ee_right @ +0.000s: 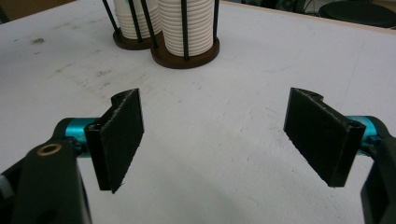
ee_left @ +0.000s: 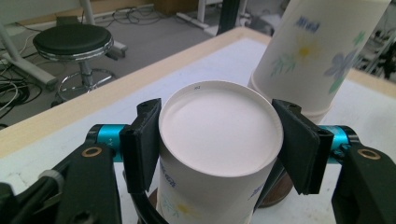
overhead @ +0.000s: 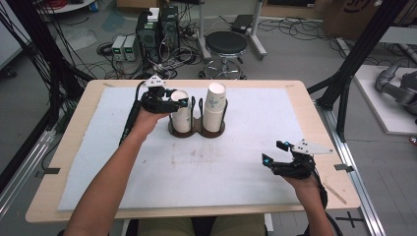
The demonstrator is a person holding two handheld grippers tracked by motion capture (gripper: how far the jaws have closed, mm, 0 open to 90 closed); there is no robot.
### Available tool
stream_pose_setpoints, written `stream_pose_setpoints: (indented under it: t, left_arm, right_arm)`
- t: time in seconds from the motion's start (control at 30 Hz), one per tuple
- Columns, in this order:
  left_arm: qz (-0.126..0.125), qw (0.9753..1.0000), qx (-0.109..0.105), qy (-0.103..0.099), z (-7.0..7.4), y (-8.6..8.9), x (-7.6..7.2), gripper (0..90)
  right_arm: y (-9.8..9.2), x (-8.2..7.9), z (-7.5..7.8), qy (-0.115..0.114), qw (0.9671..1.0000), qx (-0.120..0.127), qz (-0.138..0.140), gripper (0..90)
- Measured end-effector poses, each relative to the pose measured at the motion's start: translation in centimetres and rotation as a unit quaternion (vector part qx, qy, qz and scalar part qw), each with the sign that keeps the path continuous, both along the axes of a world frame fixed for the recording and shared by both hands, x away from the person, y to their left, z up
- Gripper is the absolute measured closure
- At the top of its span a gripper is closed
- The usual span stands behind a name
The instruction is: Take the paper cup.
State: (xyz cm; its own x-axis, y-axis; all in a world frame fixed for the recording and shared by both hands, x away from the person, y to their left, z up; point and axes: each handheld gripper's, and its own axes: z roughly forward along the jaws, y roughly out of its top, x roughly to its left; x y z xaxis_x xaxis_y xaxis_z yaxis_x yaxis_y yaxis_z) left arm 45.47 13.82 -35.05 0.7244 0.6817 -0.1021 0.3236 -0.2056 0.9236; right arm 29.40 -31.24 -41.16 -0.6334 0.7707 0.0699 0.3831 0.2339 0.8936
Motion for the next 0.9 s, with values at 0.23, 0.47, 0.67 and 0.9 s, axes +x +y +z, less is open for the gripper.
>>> stream_pose_setpoints:
  t: [0.23, 0.47, 0.67, 0.9]
  left_arm:
    - [0.01, 0.9992, -0.033, -0.022, 2.9, 0.5, -0.5, 37.1]
    - [0.005, 0.9971, -0.061, -0.045, 5.3, 1.3, -1.4, 37.3]
    - [-0.001, 0.9954, -0.073, -0.062, 6.7, 2.2, -2.8, 37.5]
    - [-0.024, 0.9939, -0.079, -0.073, 7.5, 3.2, -5.3, 37.5]
  right_arm:
    - [-0.1, -0.1, 0.0, 0.001, 1.0, 0.002, -0.001, 20.6]
    - [0.0, -0.1, 0.1, -0.003, 1.0, 0.001, -0.001, 20.6]
    - [0.0, -0.2, 0.2, -0.004, 1.0, 0.001, -0.002, 20.6]
    - [0.2, -0.1, 0.3, -0.004, 1.0, 0.001, -0.001, 20.6]
